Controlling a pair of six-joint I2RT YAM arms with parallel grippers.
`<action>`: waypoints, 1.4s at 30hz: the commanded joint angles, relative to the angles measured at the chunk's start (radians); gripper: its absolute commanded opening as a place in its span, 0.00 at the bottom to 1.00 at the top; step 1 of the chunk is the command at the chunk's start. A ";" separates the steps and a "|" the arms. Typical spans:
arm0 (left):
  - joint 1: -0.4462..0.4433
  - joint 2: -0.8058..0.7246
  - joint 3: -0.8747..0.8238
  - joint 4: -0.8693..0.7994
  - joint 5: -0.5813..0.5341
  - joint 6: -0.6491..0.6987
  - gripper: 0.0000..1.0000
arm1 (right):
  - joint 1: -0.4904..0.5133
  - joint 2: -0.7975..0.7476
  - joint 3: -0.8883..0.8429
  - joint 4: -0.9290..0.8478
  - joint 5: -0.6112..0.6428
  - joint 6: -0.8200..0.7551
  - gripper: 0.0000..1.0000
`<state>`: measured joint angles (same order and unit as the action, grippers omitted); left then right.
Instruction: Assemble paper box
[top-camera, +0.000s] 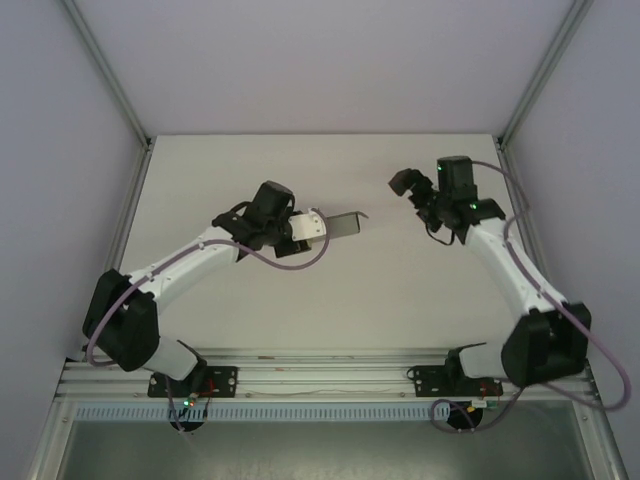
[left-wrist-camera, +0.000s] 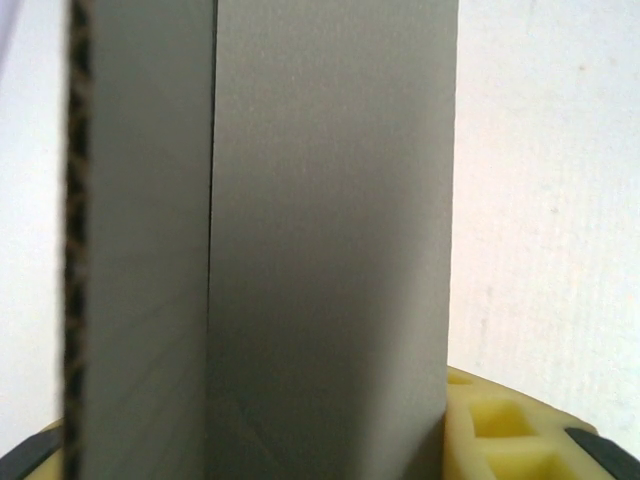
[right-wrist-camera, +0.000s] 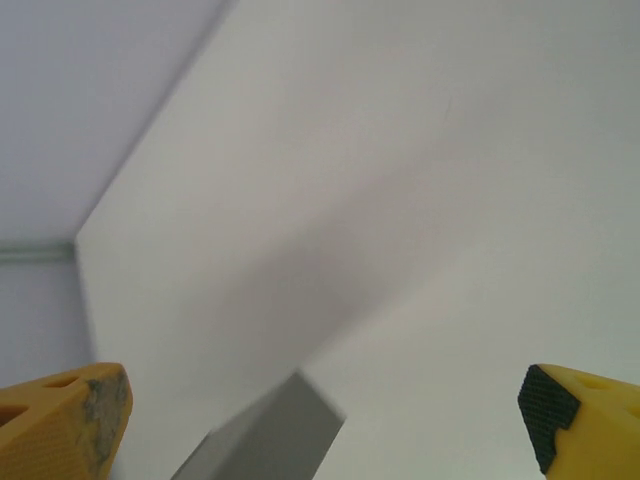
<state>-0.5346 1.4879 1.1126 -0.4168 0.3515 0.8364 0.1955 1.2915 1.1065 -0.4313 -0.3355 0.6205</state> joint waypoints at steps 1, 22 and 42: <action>0.023 0.053 0.052 -0.163 0.077 -0.017 0.42 | -0.003 -0.107 -0.109 0.214 0.318 -0.285 0.99; 0.062 0.215 0.125 -0.275 0.188 -0.011 0.41 | 0.282 0.135 0.062 -0.195 -0.128 -1.175 0.82; 0.064 0.244 0.158 -0.277 0.188 -0.012 0.40 | 0.302 0.378 0.243 -0.281 -0.187 -1.178 0.19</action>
<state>-0.4755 1.7187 1.2442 -0.6849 0.5167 0.8188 0.4931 1.6623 1.3239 -0.6605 -0.5117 -0.5587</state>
